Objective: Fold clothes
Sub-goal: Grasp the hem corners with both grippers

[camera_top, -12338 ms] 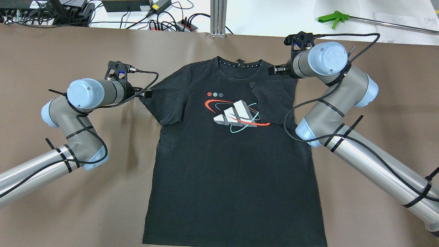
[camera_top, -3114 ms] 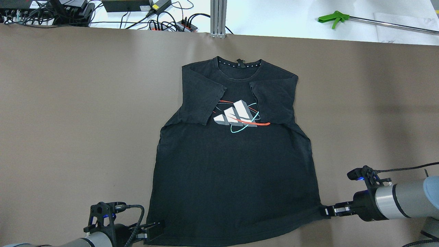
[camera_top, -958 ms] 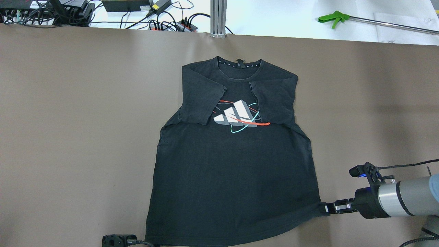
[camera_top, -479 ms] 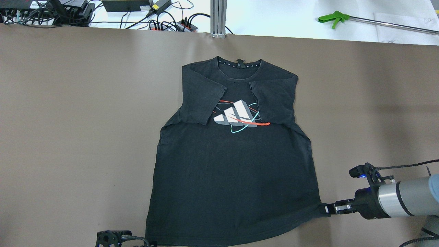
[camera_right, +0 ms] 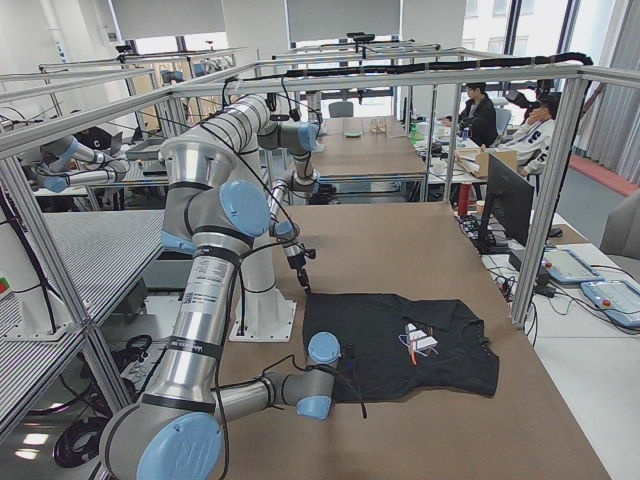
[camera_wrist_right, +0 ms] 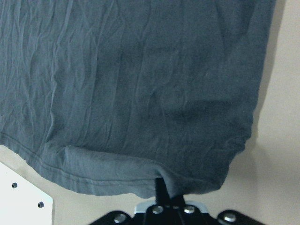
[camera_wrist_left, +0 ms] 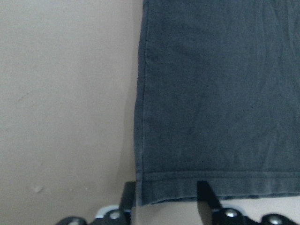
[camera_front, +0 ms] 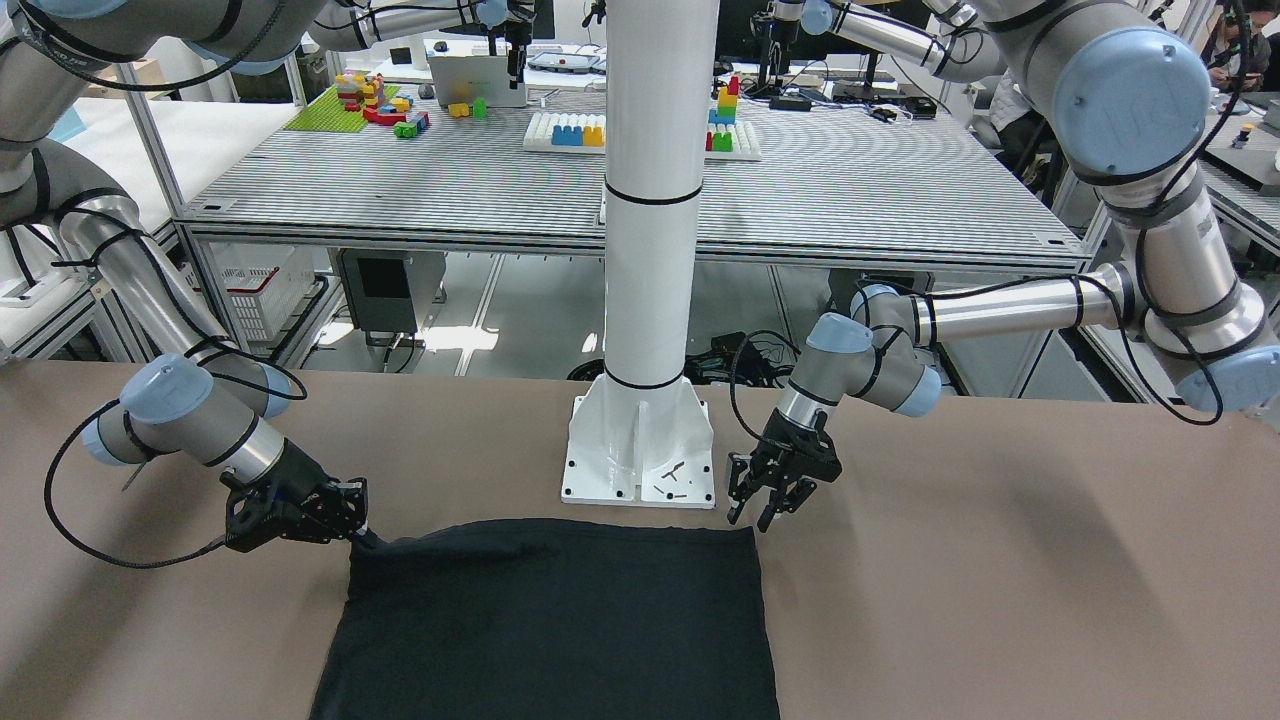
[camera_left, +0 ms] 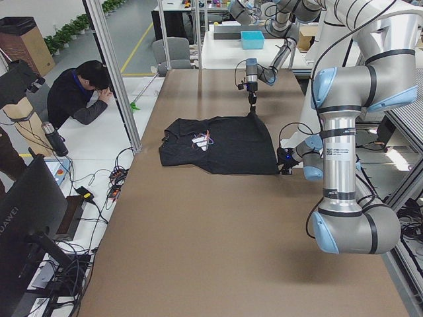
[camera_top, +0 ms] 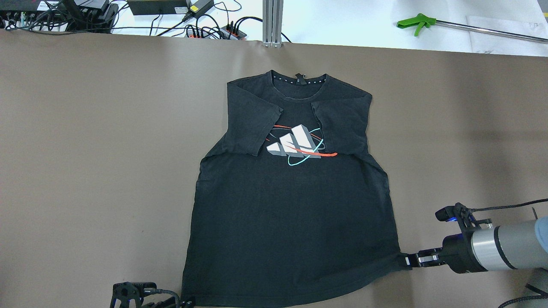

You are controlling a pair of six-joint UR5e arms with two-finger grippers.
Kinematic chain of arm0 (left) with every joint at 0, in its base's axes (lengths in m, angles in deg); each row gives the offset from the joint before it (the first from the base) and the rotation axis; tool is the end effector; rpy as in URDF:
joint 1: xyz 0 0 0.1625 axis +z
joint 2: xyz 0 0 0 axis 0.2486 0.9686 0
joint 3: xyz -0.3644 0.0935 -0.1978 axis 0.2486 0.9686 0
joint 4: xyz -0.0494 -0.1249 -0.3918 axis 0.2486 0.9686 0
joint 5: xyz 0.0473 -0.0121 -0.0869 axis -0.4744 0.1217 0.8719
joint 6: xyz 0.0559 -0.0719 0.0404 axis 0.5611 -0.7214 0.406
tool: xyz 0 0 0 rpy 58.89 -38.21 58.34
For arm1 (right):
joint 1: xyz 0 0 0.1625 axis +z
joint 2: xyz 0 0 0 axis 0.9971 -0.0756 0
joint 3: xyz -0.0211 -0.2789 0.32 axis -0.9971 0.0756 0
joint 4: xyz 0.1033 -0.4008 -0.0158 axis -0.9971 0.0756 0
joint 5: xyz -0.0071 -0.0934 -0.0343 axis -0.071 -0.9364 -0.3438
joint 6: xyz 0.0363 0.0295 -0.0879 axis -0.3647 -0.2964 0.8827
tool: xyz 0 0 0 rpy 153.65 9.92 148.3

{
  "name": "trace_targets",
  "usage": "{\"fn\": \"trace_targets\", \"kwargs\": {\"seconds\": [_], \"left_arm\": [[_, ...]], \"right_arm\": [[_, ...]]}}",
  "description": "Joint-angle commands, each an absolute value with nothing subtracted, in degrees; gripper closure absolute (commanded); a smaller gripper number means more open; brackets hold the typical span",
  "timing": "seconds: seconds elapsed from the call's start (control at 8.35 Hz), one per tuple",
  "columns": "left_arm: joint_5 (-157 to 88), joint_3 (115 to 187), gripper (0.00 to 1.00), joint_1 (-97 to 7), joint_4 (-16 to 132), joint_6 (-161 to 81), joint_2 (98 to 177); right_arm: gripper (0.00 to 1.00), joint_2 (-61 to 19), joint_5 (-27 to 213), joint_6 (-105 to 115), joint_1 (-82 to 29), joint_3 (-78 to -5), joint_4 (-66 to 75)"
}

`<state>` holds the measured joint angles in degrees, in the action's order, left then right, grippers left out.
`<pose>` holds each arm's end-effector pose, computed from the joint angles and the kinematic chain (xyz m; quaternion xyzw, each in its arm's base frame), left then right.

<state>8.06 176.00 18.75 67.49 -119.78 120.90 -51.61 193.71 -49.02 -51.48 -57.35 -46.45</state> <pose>0.5006 -0.1393 0.3420 0.1476 0.5373 -0.1226 0.8213 -0.3039 -0.3009 0.4557 0.0464 -0.6093 -0.0707 0.7884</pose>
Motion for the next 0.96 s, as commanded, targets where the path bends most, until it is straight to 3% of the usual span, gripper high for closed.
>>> {"fn": "trace_targets", "kwargs": {"seconds": [0.0,0.36,0.48,0.6,0.72,0.84], "left_arm": [[8.26,175.74,0.07,18.35,67.37,-119.55,121.16],[8.26,173.21,0.07,18.26,67.29,-119.55,122.9],[8.26,171.19,0.13,17.56,67.29,-119.55,125.27],[8.26,170.91,0.4,17.38,67.37,-119.63,125.99],[8.26,170.9,0.76,17.38,67.37,-119.55,126.0],[8.26,171.16,0.85,17.21,67.37,-119.55,125.91]], "right_arm": [[1.0,-51.52,193.71,-48.93,-51.48,-57.3,-46.45],[1.0,-51.52,193.71,-49.02,-51.48,-57.29,-46.45],[1.0,-51.52,193.71,-49.02,-51.48,-57.3,-46.45],[1.0,-51.44,193.71,-49.02,-51.48,-57.21,-46.45],[1.0,-51.26,193.71,-49.02,-51.39,-57.21,-46.37],[1.0,-51.17,193.71,-49.02,-51.48,-57.21,-46.37]]}}
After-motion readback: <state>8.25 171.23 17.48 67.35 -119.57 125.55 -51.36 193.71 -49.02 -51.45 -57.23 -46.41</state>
